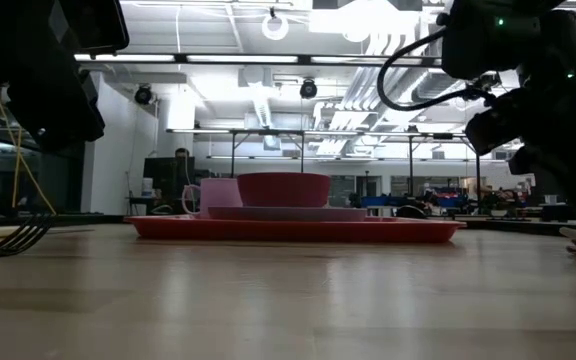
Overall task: Set up tray
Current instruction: Put the brown napkin to the left of the blue plate on the orange serving tray
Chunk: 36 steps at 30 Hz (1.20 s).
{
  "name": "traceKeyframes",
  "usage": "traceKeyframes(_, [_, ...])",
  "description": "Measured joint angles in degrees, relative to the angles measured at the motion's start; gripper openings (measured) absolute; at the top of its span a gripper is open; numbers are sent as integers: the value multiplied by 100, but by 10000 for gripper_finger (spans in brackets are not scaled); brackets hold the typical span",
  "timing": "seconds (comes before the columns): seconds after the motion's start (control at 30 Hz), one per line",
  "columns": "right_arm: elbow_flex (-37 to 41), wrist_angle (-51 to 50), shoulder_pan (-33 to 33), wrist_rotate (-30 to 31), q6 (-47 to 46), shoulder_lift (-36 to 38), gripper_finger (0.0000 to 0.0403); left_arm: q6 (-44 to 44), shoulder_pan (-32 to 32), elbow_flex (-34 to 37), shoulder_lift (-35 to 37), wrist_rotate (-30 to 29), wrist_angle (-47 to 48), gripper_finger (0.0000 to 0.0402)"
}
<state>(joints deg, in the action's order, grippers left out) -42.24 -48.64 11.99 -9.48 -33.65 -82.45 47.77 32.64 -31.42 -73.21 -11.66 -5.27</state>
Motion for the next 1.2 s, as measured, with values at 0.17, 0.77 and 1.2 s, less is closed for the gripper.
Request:
traceKeyframes(0.17, [0, -24, 2, -19, 4, 15, 0, 2, 2, 0, 0, 2, 7, 172])
traceKeyframes(0.77, [-4, 513, -7, -363, 266, 17, 137, 2, 0, 0, -2, 22, 82, 172])
traceKeyframes(1.2, [-4, 320, -112, -493, 578, -90, 174, 2, 2, 0, -2, 20, 82, 172])
